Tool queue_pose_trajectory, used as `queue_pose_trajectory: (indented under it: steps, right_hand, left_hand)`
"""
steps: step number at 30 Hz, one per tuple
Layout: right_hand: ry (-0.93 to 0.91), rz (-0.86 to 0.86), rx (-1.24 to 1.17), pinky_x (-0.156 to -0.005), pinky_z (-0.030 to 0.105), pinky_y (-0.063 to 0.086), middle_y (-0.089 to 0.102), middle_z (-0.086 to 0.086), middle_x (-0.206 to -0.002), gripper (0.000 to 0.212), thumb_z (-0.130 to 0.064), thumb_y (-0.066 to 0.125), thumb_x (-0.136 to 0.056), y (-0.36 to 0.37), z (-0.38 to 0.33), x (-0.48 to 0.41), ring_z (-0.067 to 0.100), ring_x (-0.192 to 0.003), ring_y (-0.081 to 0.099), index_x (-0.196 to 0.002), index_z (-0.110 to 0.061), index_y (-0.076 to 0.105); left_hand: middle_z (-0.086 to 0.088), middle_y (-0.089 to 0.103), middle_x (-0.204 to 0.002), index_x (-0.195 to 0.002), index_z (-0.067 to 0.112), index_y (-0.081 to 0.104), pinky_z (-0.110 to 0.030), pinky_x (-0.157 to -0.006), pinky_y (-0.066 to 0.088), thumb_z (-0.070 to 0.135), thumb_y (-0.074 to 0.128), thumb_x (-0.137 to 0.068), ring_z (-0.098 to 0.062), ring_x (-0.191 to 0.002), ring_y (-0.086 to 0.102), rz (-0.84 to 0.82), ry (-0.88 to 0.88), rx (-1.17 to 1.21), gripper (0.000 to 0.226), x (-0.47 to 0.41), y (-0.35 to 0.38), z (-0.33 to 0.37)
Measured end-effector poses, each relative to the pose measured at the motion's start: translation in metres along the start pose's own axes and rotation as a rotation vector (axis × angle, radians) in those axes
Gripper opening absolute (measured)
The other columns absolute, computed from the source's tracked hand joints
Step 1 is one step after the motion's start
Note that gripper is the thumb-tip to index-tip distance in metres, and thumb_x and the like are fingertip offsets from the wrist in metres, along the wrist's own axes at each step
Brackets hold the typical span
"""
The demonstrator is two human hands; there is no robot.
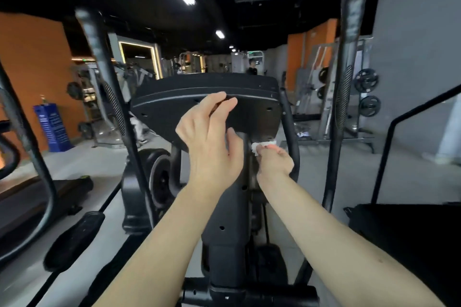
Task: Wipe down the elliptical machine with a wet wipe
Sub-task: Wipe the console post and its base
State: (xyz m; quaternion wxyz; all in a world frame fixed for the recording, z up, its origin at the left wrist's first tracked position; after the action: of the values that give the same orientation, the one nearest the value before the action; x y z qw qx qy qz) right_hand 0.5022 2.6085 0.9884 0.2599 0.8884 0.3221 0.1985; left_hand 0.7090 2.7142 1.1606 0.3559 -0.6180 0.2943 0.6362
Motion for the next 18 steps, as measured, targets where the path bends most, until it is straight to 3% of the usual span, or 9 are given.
queue_pose_trajectory:
  steps: [3,6,9,11,15,16,18]
  right_hand:
    - [-0.139,-0.053,-0.023,-0.061,0.019,0.051,0.061,-0.001,-0.063,0.024,0.006,0.071,-0.080,0.009,-0.028,0.033,0.014,-0.061,0.058,-0.072,-0.014,0.060]
    - [-0.235,-0.099,-0.111,-0.072,0.018,0.056,0.066,-0.002,-0.071,0.018,0.008,0.070,-0.082,0.014,-0.044,0.051,0.011,-0.066,0.065,-0.087,-0.009,0.066]
    - [-0.165,0.047,-0.115,-0.072,0.026,0.050,0.058,0.001,-0.072,0.020,0.009,0.062,-0.082,0.005,-0.033,0.047,0.016,-0.075,0.058,-0.074,-0.009,0.058]
    - [-0.099,0.123,-0.059,-0.067,0.025,0.044,0.054,0.006,-0.080,0.017,0.008,0.054,-0.083,-0.002,-0.025,0.044,0.019,-0.083,0.053,-0.077,-0.008,0.053]
    - [-0.125,0.134,-0.052,-0.049,0.014,0.040,0.052,-0.002,-0.059,0.030,0.008,0.059,-0.087,0.008,-0.032,0.060,0.014,-0.055,0.049,-0.070,-0.015,0.053]
    - [-0.162,0.119,-0.041,-0.051,0.014,0.041,0.050,-0.001,-0.056,0.030,0.009,0.058,-0.085,0.011,-0.039,0.069,0.013,-0.051,0.048,-0.067,-0.014,0.052]
    - [-0.264,0.029,-0.035,-0.071,0.026,0.052,0.052,0.006,-0.065,0.022,0.009,0.059,-0.080,0.024,-0.058,0.092,0.019,-0.065,0.054,-0.069,-0.010,0.056]
  left_hand:
    - [-0.007,0.053,-0.138,-0.130,0.020,0.052,-0.040,-0.100,0.029,-0.008,0.061,-0.070,-0.028,-0.122,0.049,0.008,-0.009,0.076,0.066,-0.004,-0.009,-0.011]
    - [-0.005,0.054,-0.137,-0.127,0.020,0.056,-0.035,-0.100,0.025,-0.010,0.061,-0.068,-0.025,-0.121,0.049,0.014,-0.037,0.131,0.066,-0.005,-0.016,-0.022]
    - [-0.004,0.055,-0.137,-0.123,0.014,0.065,-0.033,-0.100,0.024,-0.012,0.063,-0.067,-0.024,-0.119,0.048,-0.016,-0.045,0.177,0.062,-0.007,-0.019,-0.027]
    - [-0.004,0.056,-0.136,-0.121,0.013,0.067,-0.034,-0.098,0.024,-0.012,0.063,-0.067,-0.022,-0.119,0.046,-0.042,-0.045,0.200,0.059,-0.006,-0.022,-0.030]
    - [-0.002,0.058,-0.133,-0.117,0.014,0.070,-0.034,-0.096,0.024,-0.012,0.060,-0.068,-0.022,-0.117,0.048,-0.041,-0.052,0.244,0.056,-0.012,-0.031,-0.038]
    - [-0.002,0.058,-0.133,-0.117,0.014,0.070,-0.034,-0.096,0.024,-0.013,0.059,-0.068,-0.023,-0.116,0.049,-0.038,-0.049,0.253,0.056,-0.014,-0.033,-0.041]
    - [-0.001,0.058,-0.133,-0.117,0.014,0.070,-0.035,-0.096,0.025,-0.013,0.058,-0.069,-0.023,-0.115,0.049,-0.038,-0.056,0.273,0.057,-0.017,-0.037,-0.044]
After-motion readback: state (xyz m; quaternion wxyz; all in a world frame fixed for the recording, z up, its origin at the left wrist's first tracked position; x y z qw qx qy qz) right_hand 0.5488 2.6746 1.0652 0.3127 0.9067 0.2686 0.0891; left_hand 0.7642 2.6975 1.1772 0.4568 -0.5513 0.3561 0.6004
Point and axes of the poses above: each hand's wrist, its own x-axis away from the middle knuckle, its own y-axis out of the palm, z = x × y, the point moved 10 cm from there along -x, towards the middle knuckle
